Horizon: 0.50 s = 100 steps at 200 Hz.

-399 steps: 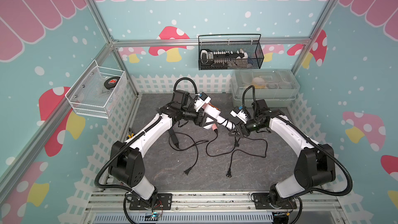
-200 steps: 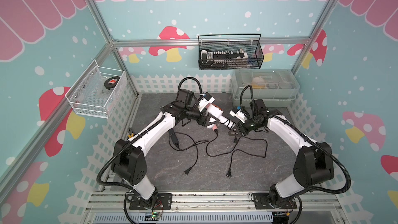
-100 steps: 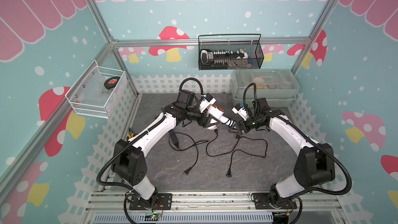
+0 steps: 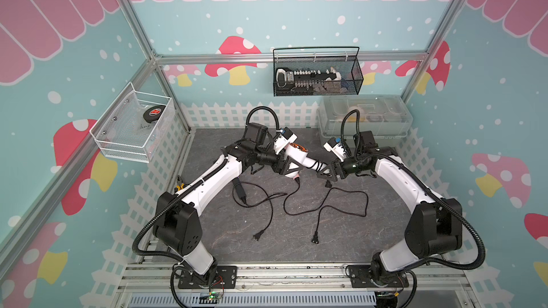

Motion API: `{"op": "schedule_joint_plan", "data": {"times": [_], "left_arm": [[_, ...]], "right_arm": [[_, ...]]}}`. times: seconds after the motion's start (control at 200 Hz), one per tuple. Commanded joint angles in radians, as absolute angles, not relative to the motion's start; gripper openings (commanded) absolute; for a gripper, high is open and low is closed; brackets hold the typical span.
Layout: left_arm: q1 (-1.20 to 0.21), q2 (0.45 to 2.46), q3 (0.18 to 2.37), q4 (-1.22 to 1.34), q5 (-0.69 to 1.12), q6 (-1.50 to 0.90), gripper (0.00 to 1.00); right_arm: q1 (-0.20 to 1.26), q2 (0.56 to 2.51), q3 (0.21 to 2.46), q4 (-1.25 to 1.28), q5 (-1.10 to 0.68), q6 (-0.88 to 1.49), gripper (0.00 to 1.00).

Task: Wrap the cord around the hair dryer
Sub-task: Place the hair dryer at the center of the board.

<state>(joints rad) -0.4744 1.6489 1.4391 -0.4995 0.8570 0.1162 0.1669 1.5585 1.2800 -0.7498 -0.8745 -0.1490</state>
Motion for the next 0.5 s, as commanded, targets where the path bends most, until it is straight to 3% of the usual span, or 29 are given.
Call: {"op": "schedule_joint_plan", "data": {"times": [0.0,0.09,0.155,0.31,0.495], "left_arm": [[-0.52,1.635,1.439,-0.527,0.974,0.157,0.0],[-0.504,1.63,1.449,-0.52,0.982,0.15,0.0],[-0.508,1.636,1.455,-0.515,0.997,0.144,0.0],[-0.547,1.681,1.467,-0.534,0.98,0.153,0.0],[-0.565,1.713,1.507,-0.534,0.952,0.155,0.0]], "right_arm": [[0.178,1.557,1.341,-0.663,-1.033,-0.122,0.79],[0.176,1.551,1.338,-0.701,-0.961,-0.145,0.83],[0.166,1.547,1.333,-0.696,-1.013,-0.141,0.82],[0.167,1.534,1.323,-0.571,-1.109,-0.044,0.75],[0.173,1.583,1.356,-0.668,-1.201,-0.138,0.63]]}}
